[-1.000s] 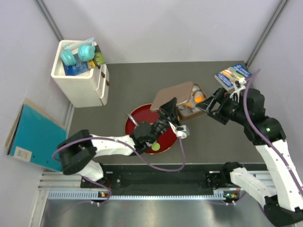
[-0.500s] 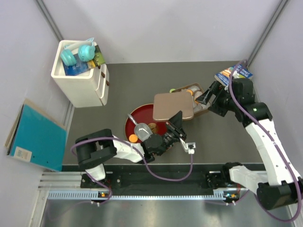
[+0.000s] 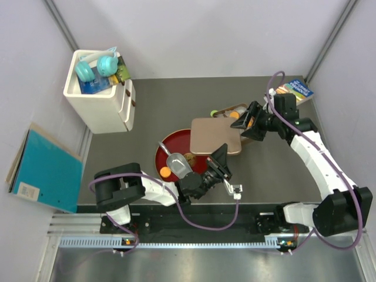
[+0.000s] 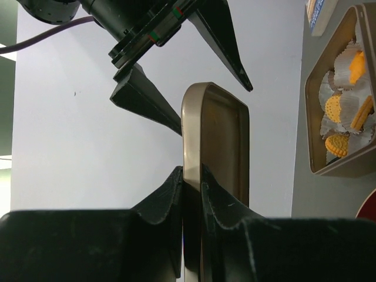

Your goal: Pack the cookies

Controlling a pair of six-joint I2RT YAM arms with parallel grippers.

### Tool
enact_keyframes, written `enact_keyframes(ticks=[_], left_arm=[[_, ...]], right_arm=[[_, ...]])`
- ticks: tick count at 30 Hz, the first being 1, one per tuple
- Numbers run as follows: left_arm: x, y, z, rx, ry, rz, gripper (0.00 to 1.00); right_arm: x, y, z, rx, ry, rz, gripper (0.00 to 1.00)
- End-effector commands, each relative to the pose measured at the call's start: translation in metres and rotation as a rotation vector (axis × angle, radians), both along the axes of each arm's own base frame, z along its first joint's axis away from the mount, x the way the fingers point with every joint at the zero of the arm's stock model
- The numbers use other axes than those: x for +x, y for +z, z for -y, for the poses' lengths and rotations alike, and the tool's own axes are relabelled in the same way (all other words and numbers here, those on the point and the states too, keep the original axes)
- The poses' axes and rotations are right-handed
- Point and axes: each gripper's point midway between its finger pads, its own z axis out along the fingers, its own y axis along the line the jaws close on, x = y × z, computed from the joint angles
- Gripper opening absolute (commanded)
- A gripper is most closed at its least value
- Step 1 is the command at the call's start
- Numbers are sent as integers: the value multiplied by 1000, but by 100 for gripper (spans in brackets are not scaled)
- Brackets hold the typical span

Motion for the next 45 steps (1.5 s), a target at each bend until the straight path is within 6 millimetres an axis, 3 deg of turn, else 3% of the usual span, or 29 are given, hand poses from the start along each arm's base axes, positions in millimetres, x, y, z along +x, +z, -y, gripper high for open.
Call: enact_keyframes(ticks=[1,5,13,18,21,23,24,28,29,33,38,45], left_arm=[[-12,87,-35,-397,13,121,0],[-12,87,-36,-411,17,117,0],[-14,92,-36,-440,10,117,0],[-13,93,-38,-450,18,110,0],[-10,95,-40,-470,38,96,1],[-7,96,-43,-490,56,81,18],[-6,98,-44,-504,63,74,35],[3,102,-53,-569,112,29,70],[8,102,-58,-601,134,6,75],[19,112,-74,-707,195,-43,84],[33,119,-101,-848,263,-108,89],[47,111,-136,-959,341,-166,91]], right_arm=[[11,5,-7,42,48,60,62],[13,2,-13,70,69,56,39],[13,-10,-20,93,118,21,23],[12,-13,-20,88,126,16,2],[12,-7,-20,93,129,33,0],[11,2,-21,103,136,55,0],[12,9,-20,104,134,72,0],[10,32,-19,109,132,120,0],[12,41,-18,105,130,141,0],[12,59,-11,90,115,189,0],[18,64,-1,65,85,203,0],[32,72,3,48,63,229,0]])
